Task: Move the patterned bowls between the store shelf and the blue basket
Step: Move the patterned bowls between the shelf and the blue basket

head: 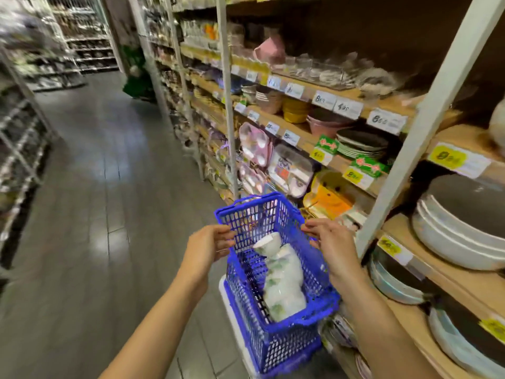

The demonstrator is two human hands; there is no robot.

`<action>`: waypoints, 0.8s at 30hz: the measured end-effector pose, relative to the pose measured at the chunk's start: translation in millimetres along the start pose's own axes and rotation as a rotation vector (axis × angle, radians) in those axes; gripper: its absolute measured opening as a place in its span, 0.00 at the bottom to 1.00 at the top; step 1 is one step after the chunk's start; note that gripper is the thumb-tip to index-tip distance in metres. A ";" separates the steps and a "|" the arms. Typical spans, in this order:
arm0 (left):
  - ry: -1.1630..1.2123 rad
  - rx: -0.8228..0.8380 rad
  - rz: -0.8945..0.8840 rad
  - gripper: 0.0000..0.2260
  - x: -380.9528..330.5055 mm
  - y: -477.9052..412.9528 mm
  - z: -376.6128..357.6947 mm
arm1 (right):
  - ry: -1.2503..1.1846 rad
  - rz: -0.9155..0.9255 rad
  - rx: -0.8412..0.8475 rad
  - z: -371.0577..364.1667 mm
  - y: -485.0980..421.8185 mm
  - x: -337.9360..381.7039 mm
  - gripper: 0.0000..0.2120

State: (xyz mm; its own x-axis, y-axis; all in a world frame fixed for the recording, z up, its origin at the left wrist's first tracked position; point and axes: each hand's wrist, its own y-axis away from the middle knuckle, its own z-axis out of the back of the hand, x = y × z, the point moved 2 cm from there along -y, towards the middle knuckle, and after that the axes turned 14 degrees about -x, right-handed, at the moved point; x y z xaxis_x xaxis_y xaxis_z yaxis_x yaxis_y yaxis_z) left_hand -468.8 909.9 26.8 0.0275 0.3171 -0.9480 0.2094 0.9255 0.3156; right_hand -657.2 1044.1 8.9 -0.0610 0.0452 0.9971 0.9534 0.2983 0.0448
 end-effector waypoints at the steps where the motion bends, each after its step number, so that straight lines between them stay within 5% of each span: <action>1: -0.002 -0.016 0.023 0.12 4.7 -11.4 6.8 | 0.033 -0.008 0.006 -12.9 -4.6 -9.7 0.16; 9: -0.064 -0.061 0.103 0.11 19.2 -102.2 10.3 | 0.200 -0.141 0.008 -93.3 -68.5 -84.2 0.12; 20: -0.283 0.094 0.244 0.09 24.0 -242.7 -82.0 | 0.439 -0.336 -0.120 -142.6 -171.9 -159.7 0.10; 24: -0.387 0.189 0.359 0.10 61.6 -283.8 -125.0 | 0.538 -0.398 -0.163 -145.0 -190.5 -194.0 0.18</action>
State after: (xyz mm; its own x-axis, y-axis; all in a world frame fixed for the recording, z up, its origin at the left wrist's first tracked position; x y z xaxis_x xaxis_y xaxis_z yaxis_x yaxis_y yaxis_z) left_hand -648.8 692.7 -116.0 0.4786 0.4731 -0.7397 0.2916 0.7090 0.6421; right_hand -784.2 840.2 -184.3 -0.3012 -0.5301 0.7926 0.9236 0.0447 0.3808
